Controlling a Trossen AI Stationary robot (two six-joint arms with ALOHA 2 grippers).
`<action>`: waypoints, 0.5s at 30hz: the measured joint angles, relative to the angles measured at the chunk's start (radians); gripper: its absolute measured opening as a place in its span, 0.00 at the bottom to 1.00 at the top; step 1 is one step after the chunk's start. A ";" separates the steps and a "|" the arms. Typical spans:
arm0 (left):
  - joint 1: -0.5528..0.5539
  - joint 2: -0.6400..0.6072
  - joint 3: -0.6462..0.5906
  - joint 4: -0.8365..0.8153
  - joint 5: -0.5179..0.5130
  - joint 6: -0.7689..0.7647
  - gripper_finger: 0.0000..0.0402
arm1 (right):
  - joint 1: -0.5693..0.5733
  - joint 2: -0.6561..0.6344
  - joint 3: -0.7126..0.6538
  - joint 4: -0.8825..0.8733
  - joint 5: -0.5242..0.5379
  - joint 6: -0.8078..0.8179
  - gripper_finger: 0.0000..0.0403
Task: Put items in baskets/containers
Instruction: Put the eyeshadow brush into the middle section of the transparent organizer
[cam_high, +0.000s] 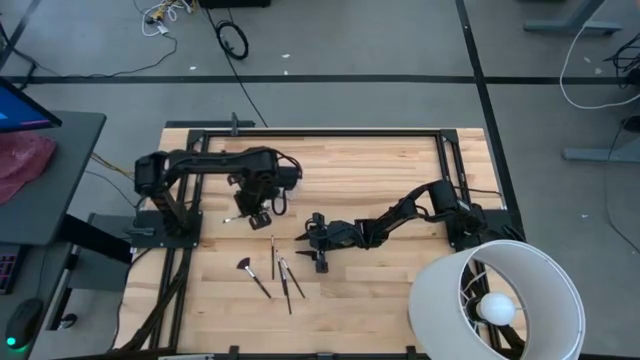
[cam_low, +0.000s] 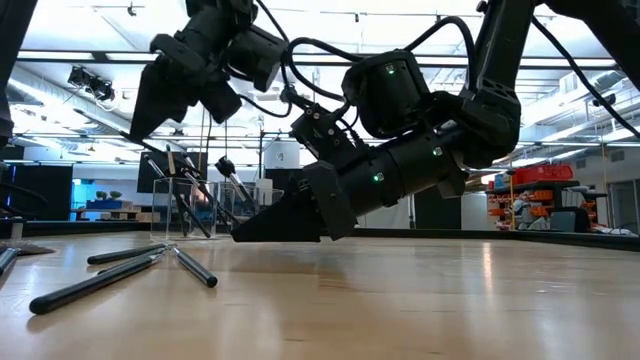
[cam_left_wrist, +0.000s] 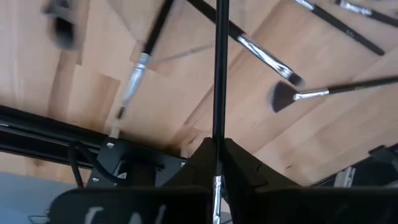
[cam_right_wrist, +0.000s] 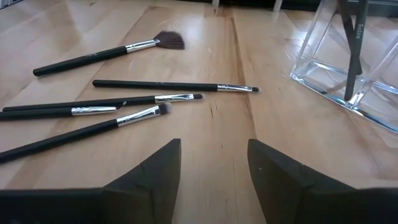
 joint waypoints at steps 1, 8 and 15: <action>0.008 0.000 0.000 0.000 -0.001 -0.004 0.05 | 0.000 0.000 0.000 0.000 0.000 0.000 0.47; 0.016 0.000 -0.004 0.000 -0.031 0.042 0.04 | 0.011 -0.017 0.000 0.049 0.042 -0.085 0.47; -0.040 -0.012 -0.002 0.001 -0.097 0.099 0.04 | -0.012 -0.165 0.010 0.089 0.242 -0.240 0.47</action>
